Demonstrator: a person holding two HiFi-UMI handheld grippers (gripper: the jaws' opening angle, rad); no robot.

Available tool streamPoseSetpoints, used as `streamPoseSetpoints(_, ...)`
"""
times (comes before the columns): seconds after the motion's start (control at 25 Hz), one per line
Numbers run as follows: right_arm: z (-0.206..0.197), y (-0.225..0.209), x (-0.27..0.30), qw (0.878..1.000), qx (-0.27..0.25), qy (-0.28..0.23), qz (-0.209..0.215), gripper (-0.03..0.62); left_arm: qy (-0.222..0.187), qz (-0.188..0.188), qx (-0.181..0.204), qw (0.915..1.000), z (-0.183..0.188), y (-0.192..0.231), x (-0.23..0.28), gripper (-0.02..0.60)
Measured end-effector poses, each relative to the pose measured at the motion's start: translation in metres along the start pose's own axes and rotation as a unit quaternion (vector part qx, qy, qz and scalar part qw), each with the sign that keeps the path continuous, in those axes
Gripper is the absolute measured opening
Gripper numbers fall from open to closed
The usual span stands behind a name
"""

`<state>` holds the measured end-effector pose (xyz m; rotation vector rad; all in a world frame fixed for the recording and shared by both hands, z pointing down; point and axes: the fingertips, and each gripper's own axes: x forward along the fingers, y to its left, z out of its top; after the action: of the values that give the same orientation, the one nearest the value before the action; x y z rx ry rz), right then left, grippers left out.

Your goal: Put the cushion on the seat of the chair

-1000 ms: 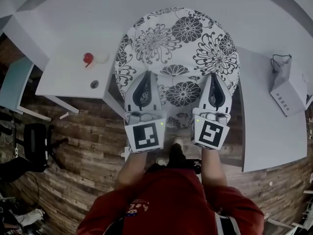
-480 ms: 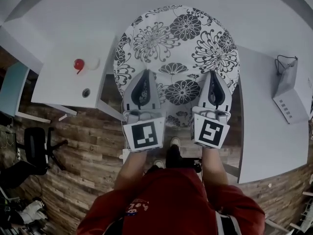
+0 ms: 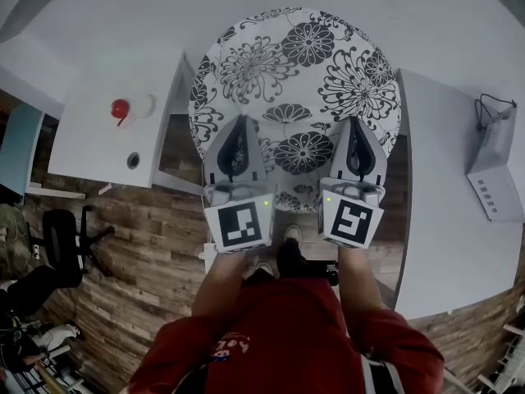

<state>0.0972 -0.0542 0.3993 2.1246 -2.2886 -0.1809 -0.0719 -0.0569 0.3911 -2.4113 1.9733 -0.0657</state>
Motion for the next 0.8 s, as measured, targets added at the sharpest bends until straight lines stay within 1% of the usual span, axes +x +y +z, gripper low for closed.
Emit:
streamPoseSetpoints(0.12, 0.003, 0.0, 0.001, 1.0, 0.001, 0.012, 0.002, 0.028, 0.012, 0.002, -0.003, 0.9999, 0.0, 0.001, 0.0, 0.028)
streamPoseSetpoints(0.32, -0.006, -0.002, 0.004, 0.999, -0.014, 0.037, 0.021, 0.028, 0.028, 0.015, -0.005, 0.9995, -0.001, 0.0, 0.005, 0.028)
streamPoseSetpoints(0.48, -0.004, -0.003, 0.004, 0.998, -0.018, 0.053, 0.027, 0.028, 0.039, 0.02, -0.007, 0.999, -0.001, 0.0, 0.005, 0.028)
streamPoseSetpoints(0.56, -0.003, -0.002, 0.004, 0.997, -0.022, 0.069, 0.027, 0.028, 0.045, 0.019, -0.01, 0.9988, 0.001, 0.001, 0.004, 0.028)
streamPoseSetpoints(0.8, 0.008, -0.002, 0.008, 0.997, -0.016, 0.077, 0.017, 0.028, 0.067, 0.011, -0.021, 0.9975, 0.003, 0.0, 0.004, 0.028)
